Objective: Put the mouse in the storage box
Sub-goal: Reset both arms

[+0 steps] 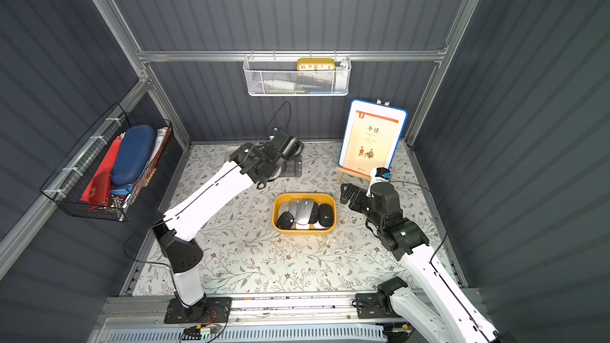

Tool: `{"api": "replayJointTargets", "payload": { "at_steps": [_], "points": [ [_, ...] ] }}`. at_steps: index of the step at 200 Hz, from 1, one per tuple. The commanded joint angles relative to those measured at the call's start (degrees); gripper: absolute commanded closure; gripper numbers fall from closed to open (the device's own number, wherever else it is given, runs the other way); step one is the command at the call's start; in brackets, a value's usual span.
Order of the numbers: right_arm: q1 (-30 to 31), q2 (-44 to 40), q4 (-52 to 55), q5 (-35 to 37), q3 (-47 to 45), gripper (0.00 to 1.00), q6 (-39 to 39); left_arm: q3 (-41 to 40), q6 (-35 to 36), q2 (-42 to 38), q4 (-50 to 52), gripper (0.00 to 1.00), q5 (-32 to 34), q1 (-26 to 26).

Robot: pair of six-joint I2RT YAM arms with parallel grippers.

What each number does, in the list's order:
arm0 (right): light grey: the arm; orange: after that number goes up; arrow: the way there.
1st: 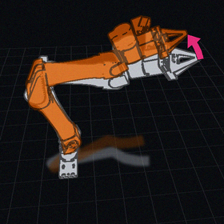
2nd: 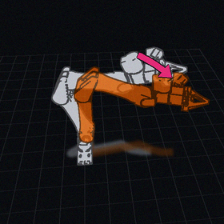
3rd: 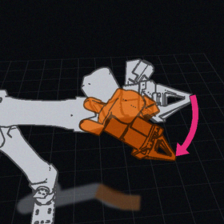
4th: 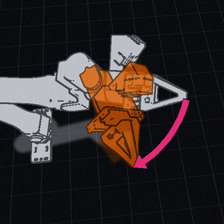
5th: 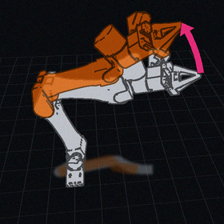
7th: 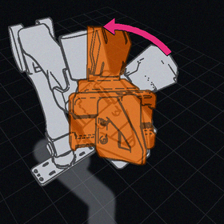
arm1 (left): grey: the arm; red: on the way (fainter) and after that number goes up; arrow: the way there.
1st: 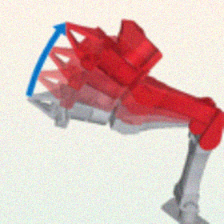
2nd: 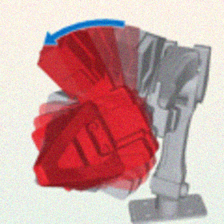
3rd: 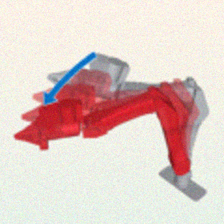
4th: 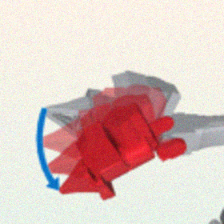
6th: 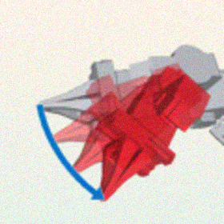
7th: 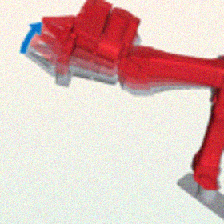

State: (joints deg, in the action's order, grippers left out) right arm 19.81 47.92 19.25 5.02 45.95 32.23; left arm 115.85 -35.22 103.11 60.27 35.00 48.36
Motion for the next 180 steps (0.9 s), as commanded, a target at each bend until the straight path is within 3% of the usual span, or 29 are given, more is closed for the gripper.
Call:
{"api": "replayJointTargets", "payload": {
  "at_steps": [1, 24, 38, 45, 58, 70, 82, 99, 125, 139, 160, 180],
  "points": [
    [0.0, 2.5, 0.0, 5.9, 5.3, 0.01, -6.1, -7.0, 0.4, -11.0, -8.4, 0.01, 10.6, -2.1],
    [0.0, 4.7, -2.0, 3.9, 6.7, 0.01, -13.3, -14.0, 1.4, -18.4, -13.8, 0.01, 13.2, -3.0],
    [-0.1, 4.9, -6.2, 2.9, 5.3, 0.01, -16.1, -18.4, 5.6, -22.6, -19.7, 0.0, 12.9, -3.0],
    [-0.1, 4.8, -8.4, 3.6, 4.2, 0.01, -15.8, -21.0, 6.3, -24.9, -20.6, 0.01, 9.9, -3.2],
    [-0.1, 4.6, -13.4, 5.6, 1.7, 0.01, -17.1, -28.5, 15.7, -29.7, -31.6, 0.01, 2.5, -4.9],
    [-0.4, 5.3, -17.7, 4.0, -0.4, 0.01, -24.0, -37.0, 21.1, -33.9, -42.9, 0.01, -6.6, -8.3],
    [-1.6, 7.3, -20.8, 2.8, -1.9, 0.01, -29.1, -43.6, 20.9, -36.9, -50.5, 0.01, -7.7, -11.8],
    [-7.5, 11.5, -23.0, -2.1, -2.4, 0.01, -29.5, -51.8, 27.8, -38.7, -60.1, 0.01, -12.3, -18.3],
    [-19.2, 17.7, -28.3, -7.8, -4.4, 0.01, -28.1, -57.5, 18.0, -36.2, -65.0, 0.01, -21.7, -33.1],
    [-23.5, 19.0, -30.8, -9.6, -6.6, 0.01, -28.3, -63.3, 20.5, -36.9, -72.0, 0.0, -22.5, -37.3],
    [-26.1, 18.9, -34.0, -11.2, -11.0, 0.01, -28.7, -71.7, 28.4, -38.9, -81.4, 0.0, -21.1, -39.7],
    [-26.4, 21.1, -38.0, -10.3, -14.5, 0.01, -26.8, -75.8, 27.4, -37.9, -83.0, 0.01, -21.8, -43.9]
  ]
}}
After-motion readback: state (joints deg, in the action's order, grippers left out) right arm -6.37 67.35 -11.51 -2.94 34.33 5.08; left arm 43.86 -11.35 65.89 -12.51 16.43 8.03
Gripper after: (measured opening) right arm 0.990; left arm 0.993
